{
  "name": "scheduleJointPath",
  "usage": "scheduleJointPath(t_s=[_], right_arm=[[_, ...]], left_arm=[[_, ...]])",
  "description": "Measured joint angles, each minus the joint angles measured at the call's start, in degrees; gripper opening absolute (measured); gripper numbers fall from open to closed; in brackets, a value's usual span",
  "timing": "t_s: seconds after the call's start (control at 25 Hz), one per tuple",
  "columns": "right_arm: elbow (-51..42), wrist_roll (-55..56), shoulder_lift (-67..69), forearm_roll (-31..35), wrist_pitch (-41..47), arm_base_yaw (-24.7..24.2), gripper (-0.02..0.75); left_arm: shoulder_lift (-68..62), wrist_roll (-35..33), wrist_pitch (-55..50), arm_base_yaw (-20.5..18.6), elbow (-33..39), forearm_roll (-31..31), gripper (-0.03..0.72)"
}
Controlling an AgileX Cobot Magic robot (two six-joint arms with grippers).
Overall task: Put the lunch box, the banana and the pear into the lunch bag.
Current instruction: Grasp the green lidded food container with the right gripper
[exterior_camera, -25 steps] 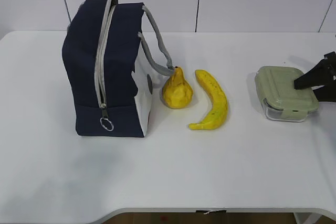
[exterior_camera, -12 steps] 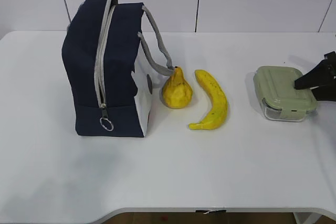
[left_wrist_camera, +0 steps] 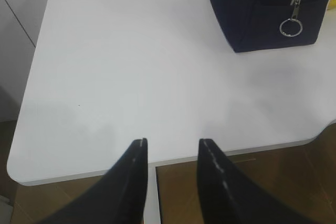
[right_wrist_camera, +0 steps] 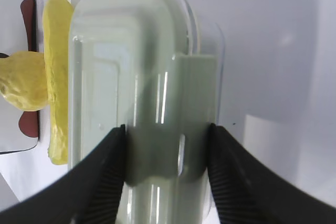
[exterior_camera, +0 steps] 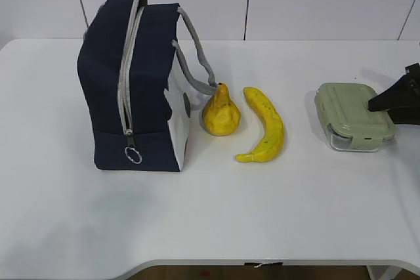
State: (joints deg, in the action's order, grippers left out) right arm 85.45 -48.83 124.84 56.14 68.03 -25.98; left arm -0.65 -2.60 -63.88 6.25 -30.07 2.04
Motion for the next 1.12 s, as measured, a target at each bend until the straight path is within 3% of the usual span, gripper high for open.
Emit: scheduleJointPath(t_s=[0.32, 0.64, 1.12], right_arm=[[0.05, 0.00, 0.00, 0.00, 0.00, 0.00, 0.393], [0.05, 0.00, 0.00, 0.79, 0.00, 0.00, 0.472], [0.05, -0.12, 1.16, 1.76, 0.12, 0.00, 0.473]], left_arm=[[0.00, 0.00, 0.00, 0.00, 0.00, 0.00, 0.244], [0.00, 0.00, 0.00, 0.00, 0.00, 0.00, 0.244], [0.00, 0.00, 0.00, 0.00, 0.00, 0.00, 0.244]])
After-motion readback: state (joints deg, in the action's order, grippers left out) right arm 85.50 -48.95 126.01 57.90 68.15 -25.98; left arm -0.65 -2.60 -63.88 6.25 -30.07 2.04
